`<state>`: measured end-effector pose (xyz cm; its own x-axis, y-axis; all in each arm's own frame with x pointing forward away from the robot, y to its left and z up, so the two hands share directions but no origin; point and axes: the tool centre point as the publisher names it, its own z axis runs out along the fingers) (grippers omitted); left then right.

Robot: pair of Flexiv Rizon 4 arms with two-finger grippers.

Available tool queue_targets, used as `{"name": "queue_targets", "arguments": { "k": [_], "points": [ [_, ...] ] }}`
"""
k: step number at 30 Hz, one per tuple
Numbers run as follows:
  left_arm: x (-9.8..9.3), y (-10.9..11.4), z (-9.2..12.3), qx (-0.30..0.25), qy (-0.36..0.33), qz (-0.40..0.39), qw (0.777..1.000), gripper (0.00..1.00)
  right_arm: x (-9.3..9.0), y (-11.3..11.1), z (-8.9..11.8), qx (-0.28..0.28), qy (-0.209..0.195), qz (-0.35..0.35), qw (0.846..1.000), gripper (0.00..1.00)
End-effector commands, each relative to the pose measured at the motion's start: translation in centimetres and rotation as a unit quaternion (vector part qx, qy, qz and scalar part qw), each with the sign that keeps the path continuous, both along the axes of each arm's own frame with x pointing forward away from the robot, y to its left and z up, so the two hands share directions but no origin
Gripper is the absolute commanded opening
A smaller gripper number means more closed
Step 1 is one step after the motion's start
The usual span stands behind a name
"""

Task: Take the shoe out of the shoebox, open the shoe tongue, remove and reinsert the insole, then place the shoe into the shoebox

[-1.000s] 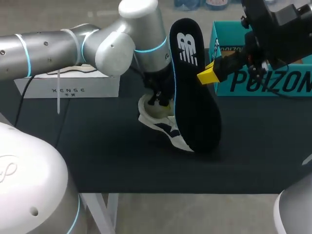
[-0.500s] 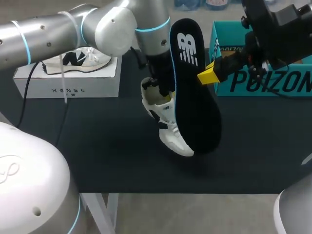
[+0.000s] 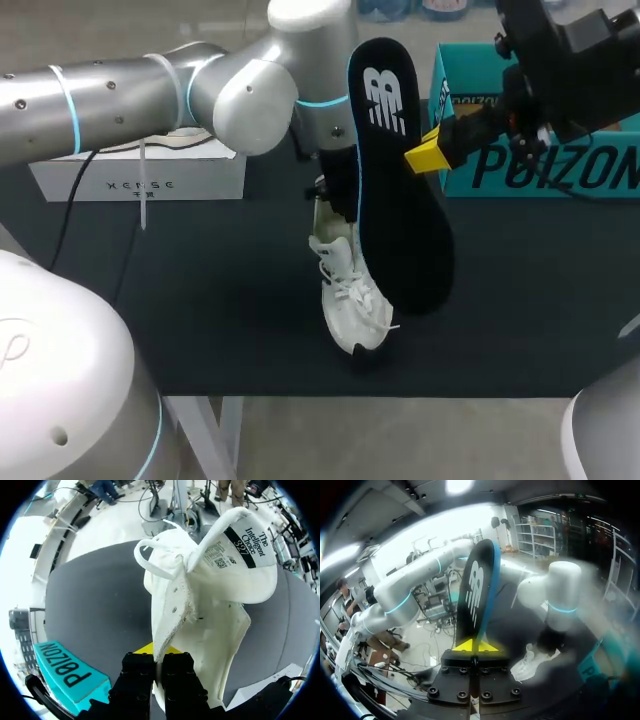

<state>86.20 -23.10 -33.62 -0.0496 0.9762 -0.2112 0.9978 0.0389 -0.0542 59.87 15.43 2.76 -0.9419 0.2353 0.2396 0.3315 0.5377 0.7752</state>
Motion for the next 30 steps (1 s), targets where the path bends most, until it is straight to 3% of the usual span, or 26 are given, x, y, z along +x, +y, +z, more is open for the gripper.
{"name": "queue_targets", "arguments": {
  "k": [1,17,30],
  "points": [
    [0.3,-1.9,-1.5,0.006,-0.016,-0.116,0.993,0.0,0.2,0.3,0.1,-0.002,0.002,0.001,1.0,0.0],
    [2.5,-6.0,-1.6,0.022,-0.007,-0.097,0.995,0.0,0.2,0.3,0.1,-0.002,0.002,0.001,1.0,0.0],
    [2.9,-6.2,-3.4,0.029,0.015,-0.064,0.997,0.0,0.2,0.3,0.1,-0.002,0.002,0.001,1.0,0.0]
  ]
}}
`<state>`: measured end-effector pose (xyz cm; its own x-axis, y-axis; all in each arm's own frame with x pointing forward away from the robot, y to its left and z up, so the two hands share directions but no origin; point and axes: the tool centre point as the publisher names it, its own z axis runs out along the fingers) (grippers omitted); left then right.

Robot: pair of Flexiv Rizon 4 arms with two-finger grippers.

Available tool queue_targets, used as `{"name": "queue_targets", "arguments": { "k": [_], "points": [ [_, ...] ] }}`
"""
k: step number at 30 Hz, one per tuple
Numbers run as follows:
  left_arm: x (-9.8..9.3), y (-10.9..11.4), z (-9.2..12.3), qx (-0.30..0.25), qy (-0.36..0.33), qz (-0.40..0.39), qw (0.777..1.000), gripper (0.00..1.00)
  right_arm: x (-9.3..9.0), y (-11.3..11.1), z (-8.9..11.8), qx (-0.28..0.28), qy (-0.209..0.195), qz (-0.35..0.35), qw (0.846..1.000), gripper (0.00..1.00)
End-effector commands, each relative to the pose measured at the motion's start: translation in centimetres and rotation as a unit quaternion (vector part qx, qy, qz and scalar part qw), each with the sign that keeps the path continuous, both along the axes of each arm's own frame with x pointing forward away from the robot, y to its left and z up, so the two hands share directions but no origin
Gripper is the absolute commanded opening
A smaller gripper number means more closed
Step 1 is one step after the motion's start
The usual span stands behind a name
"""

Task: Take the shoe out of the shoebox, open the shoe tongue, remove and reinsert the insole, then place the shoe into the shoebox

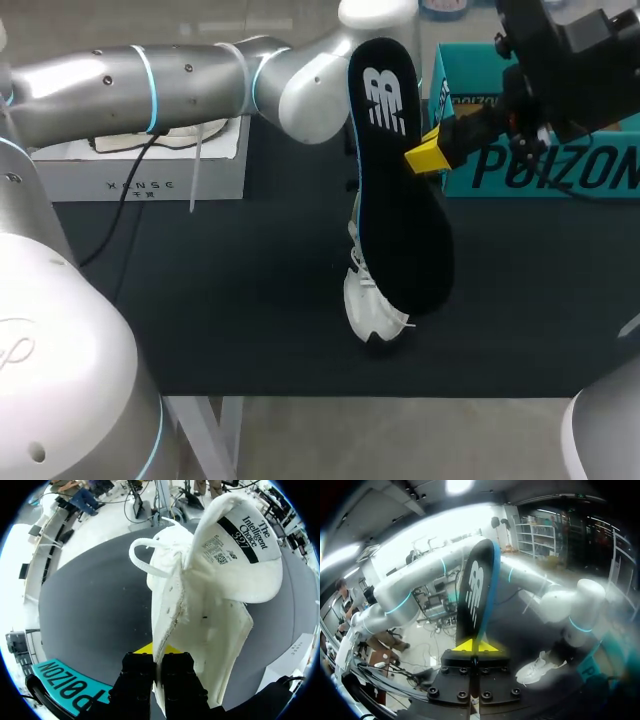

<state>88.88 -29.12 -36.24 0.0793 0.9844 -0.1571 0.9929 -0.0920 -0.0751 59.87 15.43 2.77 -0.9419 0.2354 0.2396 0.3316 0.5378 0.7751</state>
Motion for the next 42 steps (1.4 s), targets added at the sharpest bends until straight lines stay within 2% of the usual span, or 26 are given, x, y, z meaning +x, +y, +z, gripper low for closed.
{"name": "queue_targets", "arguments": {
  "k": [1,9,20,25,26,27,28,30,34,38,42],
  "points": [
    [0.2,-0.1,-0.9,0.003,0.008,0.007,1.0,0.0,0.2,0.3,0.1,-0.002,0.002,0.001,1.0,0.0],
    [-0.2,0.9,-1.7,0.009,0.022,0.022,0.999,0.0,0.2,0.3,0.1,-0.002,0.002,0.001,1.0,0.0],
    [-2.0,2.3,-2.0,0.014,0.027,0.024,0.999,0.0,0.2,0.3,0.1,-0.002,0.002,0.001,1.0,0.0],
    [-2.3,2.5,-2.6,0.01,0.017,0.022,1.0,0.0,0.2,0.3,0.1,-0.002,0.002,0.001,1.0,0.0],
    [-2.3,2.4,-2.7,0.007,0.016,0.024,1.0,0.09,0.2,0.3,0.1,-0.002,0.002,0.001,1.0,0.0],
    [-2.4,2.4,-2.7,0.002,0.015,0.025,1.0,0.87,0.2,0.3,0.1,-0.002,0.002,0.001,1.0,0.0],
    [-2.5,2.3,-2.6,-0.007,0.015,0.023,1.0,1.0,0.2,0.3,0.1,-0.002,0.002,0.001,1.0,0.0],
    [-2.5,2.2,-2.4,-0.014,0.018,0.026,0.999,1.0,0.2,0.3,0.1,-0.002,0.002,0.001,1.0,0.0],
    [-2.3,1.9,-0.8,-0.083,0.012,0.043,0.996,1.0,0.2,0.3,0.1,-0.002,0.002,0.001,1.0,0.0],
    [-1.1,1.6,2.6,-0.186,0.006,0.082,0.979,1.0,0.2,0.3,0.1,-0.002,0.002,0.001,1.0,0.0],
    [0.0,2.4,6.5,-0.278,0.016,0.111,0.954,1.0,0.2,0.3,0.1,-0.002,0.002,0.001,1.0,0.0]
  ]
}}
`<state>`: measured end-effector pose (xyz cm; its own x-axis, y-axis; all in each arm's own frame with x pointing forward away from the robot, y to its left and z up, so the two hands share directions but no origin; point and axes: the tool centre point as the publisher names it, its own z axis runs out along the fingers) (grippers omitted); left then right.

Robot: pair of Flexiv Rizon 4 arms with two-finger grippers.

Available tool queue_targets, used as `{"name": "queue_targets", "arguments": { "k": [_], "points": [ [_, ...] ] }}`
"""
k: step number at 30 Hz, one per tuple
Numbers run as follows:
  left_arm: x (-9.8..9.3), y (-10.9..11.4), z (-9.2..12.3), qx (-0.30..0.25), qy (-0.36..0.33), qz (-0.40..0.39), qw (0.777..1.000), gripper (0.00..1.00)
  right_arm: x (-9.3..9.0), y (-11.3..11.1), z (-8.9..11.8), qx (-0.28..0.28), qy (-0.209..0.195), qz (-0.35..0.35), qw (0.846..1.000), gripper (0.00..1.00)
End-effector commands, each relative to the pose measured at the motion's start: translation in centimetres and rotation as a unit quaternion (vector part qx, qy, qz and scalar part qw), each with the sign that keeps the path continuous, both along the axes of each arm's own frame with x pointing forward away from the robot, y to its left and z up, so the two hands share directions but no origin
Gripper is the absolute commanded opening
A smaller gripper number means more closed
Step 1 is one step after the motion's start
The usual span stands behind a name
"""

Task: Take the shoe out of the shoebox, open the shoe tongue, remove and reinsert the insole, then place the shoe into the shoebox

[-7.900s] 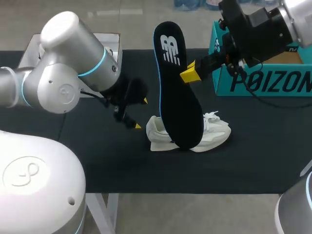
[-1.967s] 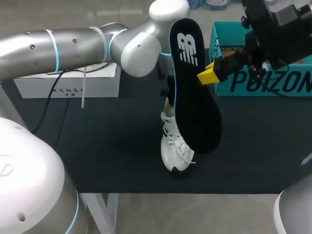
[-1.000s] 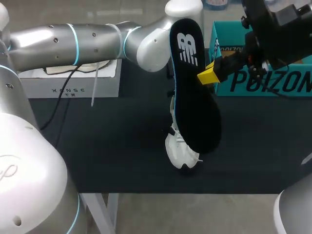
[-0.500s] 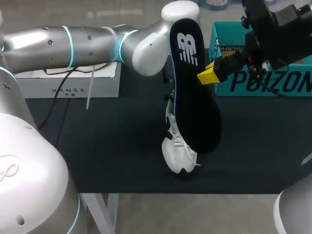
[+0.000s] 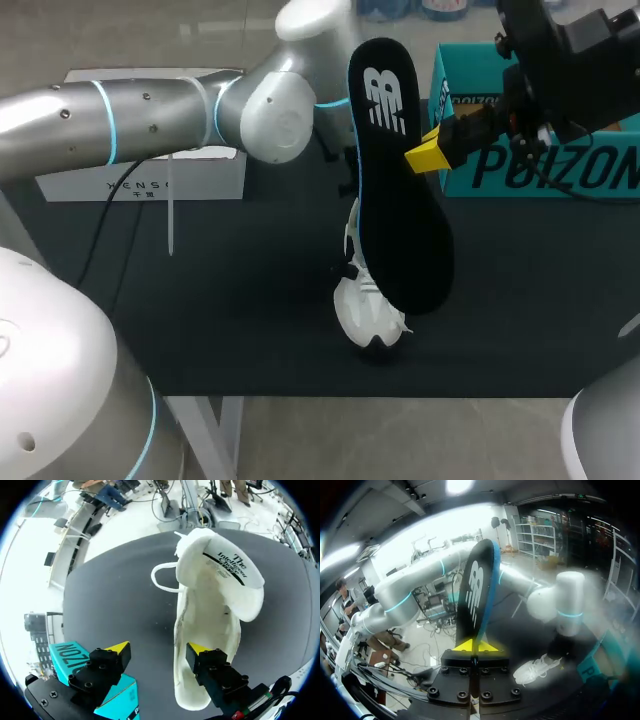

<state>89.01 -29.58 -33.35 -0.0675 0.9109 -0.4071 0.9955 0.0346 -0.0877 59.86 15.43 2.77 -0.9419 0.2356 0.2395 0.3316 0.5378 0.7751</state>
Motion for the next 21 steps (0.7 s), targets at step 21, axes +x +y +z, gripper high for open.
{"name": "queue_targets", "arguments": {
  "k": [21],
  "points": [
    [0.7,14.1,10.4,-0.498,0.13,0.146,0.845,1.0,0.2,0.3,0.1,-0.002,0.002,0.001,1.0,0.0]
  ]
}}
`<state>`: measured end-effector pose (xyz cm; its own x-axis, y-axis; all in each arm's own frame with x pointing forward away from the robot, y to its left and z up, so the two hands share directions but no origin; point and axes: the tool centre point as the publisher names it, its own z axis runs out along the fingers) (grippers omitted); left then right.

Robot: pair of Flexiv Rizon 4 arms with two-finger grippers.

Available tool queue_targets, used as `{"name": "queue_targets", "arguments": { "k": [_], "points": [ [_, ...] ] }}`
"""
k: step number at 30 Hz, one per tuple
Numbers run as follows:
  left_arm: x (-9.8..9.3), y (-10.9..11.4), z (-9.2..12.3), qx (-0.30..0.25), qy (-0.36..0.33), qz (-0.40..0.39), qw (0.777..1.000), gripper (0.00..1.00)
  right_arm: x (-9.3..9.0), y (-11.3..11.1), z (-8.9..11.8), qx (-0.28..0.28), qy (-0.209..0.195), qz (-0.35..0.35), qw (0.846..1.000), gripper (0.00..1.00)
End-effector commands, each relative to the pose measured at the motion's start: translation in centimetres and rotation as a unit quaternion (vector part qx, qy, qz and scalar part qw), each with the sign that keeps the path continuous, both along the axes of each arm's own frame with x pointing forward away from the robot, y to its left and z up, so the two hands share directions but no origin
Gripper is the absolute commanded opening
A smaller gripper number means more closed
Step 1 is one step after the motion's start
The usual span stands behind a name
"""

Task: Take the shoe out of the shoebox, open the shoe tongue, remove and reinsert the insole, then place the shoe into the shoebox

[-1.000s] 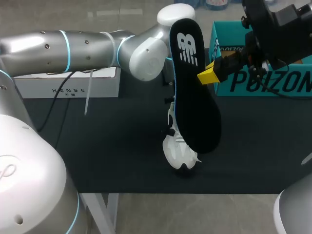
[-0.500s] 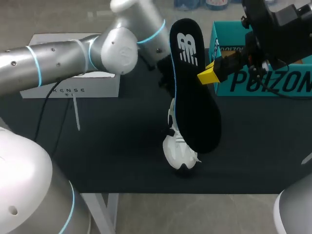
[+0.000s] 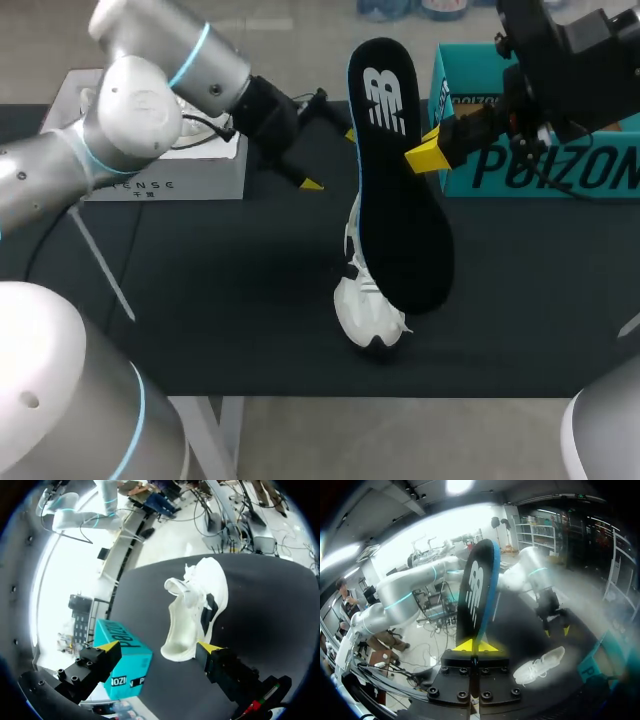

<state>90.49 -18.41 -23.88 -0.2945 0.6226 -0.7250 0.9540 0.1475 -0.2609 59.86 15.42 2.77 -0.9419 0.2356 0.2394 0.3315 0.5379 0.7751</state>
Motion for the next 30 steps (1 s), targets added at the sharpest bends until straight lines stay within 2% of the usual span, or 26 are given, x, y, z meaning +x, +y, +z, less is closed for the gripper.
{"name": "queue_targets", "arguments": {
  "k": [1,7,12,24,30],
  "points": [
    [-0.9,2.9,1.0,-0.307,0.059,0.065,0.948,1.0,0.2,0.3,0.1,-0.002,0.002,0.001,1.0,0.0],
    [-2.1,1.8,1.9,-0.335,0.064,0.049,0.939,1.0,0.2,0.3,0.1,-0.002,0.002,0.001,1.0,0.0],
    [-3.2,0.2,2.1,-0.339,0.036,0.053,0.939,1.0,0.2,0.3,0.1,-0.002,0.002,0.001,1.0,0.0],
    [-3.2,-1.7,2.6,-0.337,0.027,0.056,0.94,1.0,0.2,0.3,0.1,-0.002,0.002,0.001,1.0,0.0],
    [-3.3,-2.0,2.7,-0.325,0.035,0.058,0.943,1.0,0.2,0.3,0.1,-0.002,0.002,0.001,1.0,0.0]
  ]
}}
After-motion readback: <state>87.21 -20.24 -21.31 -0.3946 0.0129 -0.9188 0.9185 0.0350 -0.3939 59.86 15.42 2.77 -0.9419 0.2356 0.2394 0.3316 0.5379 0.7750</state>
